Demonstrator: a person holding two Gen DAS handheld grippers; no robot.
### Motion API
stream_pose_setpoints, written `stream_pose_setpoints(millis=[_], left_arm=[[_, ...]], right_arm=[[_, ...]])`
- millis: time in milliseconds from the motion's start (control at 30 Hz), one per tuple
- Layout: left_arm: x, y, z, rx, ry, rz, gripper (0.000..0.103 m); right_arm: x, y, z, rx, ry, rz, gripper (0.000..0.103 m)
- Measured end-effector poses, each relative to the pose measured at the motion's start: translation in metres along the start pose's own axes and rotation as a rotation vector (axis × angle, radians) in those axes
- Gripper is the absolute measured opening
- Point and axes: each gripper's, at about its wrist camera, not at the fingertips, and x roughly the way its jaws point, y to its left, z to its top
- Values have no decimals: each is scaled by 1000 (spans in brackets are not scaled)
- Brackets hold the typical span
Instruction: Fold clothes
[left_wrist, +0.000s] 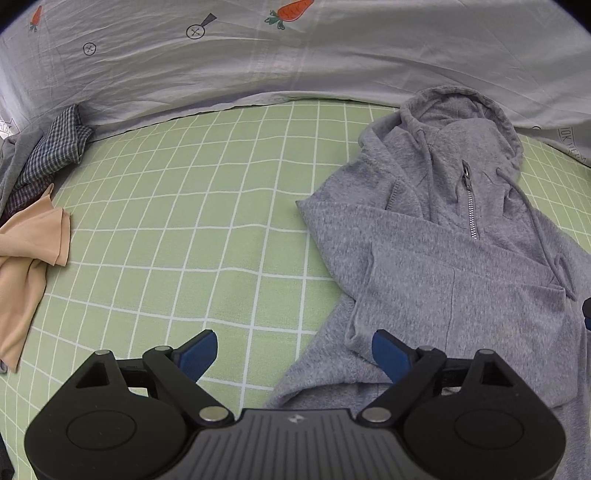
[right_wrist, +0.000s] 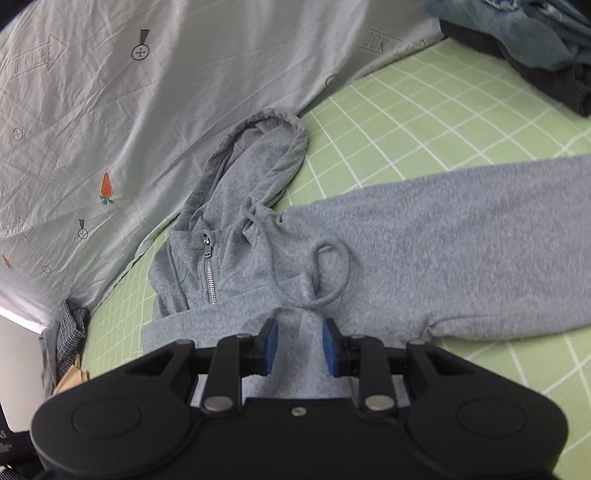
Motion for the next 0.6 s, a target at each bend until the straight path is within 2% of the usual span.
stream_pose_setpoints(millis=[33, 67, 133, 200, 333, 500, 567, 600], left_arm=[[1, -1, 3, 2, 3, -12, 78], [3, -1, 6, 4, 6, -25, 75], [6, -4, 11, 15, 7, -49, 64], [9, -6, 17, 25, 5, -65, 54], [16, -12, 24, 37, 6, -91, 49], [33, -17, 29, 45, 40, -137, 51], [38, -16, 29, 36, 49, -164, 48], [38, -15, 29, 35, 44, -179, 36]], right_arm=[[1, 2, 0, -35, -4, -12, 27], [1, 4, 0, -70, -9, -24, 25], [4, 9, 0, -129, -8, -44, 17], [7, 13, -3, -157, 0, -59, 17], [18, 23, -9, -226, 25, -93, 17], [29, 28, -13, -281, 51, -114, 17], [30, 26, -13, -272, 48, -114, 12], [29, 25, -13, -268, 43, -116, 7]])
